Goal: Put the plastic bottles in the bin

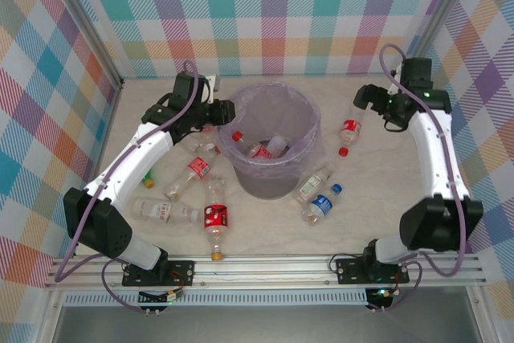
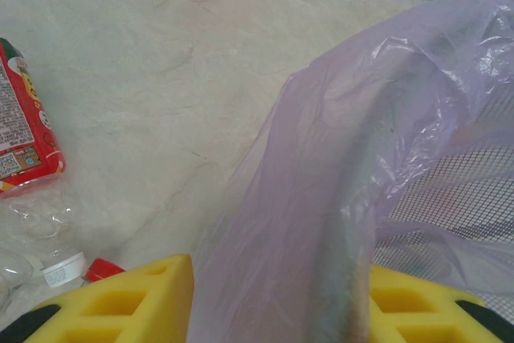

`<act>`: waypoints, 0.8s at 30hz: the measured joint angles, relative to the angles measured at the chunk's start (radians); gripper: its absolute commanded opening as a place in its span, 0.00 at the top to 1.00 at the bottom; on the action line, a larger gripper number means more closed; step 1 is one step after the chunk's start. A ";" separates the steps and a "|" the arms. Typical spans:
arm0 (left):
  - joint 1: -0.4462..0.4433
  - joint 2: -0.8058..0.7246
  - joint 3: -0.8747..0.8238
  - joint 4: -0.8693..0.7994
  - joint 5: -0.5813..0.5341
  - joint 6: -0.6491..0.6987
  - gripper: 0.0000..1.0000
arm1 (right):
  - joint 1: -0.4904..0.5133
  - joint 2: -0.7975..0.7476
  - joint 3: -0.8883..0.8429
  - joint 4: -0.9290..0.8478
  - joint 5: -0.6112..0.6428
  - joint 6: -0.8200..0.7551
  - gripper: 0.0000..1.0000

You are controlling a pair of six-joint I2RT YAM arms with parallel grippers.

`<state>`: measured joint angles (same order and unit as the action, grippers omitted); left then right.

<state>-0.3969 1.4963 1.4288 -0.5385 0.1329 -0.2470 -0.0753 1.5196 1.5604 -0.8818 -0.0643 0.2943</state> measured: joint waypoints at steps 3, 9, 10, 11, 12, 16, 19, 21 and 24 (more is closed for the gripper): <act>0.000 -0.003 -0.002 0.000 -0.005 0.000 0.57 | 0.000 0.081 -0.009 0.043 -0.004 0.027 0.01; 0.000 -0.003 -0.002 0.000 -0.014 0.000 0.57 | 0.000 0.201 -0.007 0.139 -0.003 0.064 0.01; 0.000 -0.004 -0.003 0.001 -0.014 0.000 0.57 | 0.000 0.224 -0.003 0.156 -0.003 0.067 0.01; 0.000 -0.005 -0.005 0.001 -0.014 0.000 0.57 | 0.000 0.248 0.003 0.168 -0.003 0.069 0.01; 0.000 -0.006 -0.005 0.000 -0.014 0.000 0.57 | 0.000 0.277 0.016 0.176 -0.003 0.073 0.01; 0.000 -0.006 -0.006 0.000 -0.014 0.000 0.57 | 0.000 0.401 0.106 0.193 -0.003 0.089 0.01; 0.000 -0.006 -0.006 0.000 -0.012 0.000 0.57 | 0.000 0.499 0.197 0.184 -0.002 0.092 0.01; 0.000 -0.006 -0.006 0.000 -0.010 0.000 0.57 | 0.000 0.562 0.253 0.179 0.005 0.092 0.01; 0.000 -0.006 -0.006 0.000 -0.003 0.000 0.57 | 0.000 0.636 0.300 0.167 0.023 0.091 0.01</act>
<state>-0.3969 1.4899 1.4227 -0.5381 0.1299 -0.2474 -0.0757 2.1559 1.8603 -0.7147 -0.0410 0.3855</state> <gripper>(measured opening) 0.435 0.991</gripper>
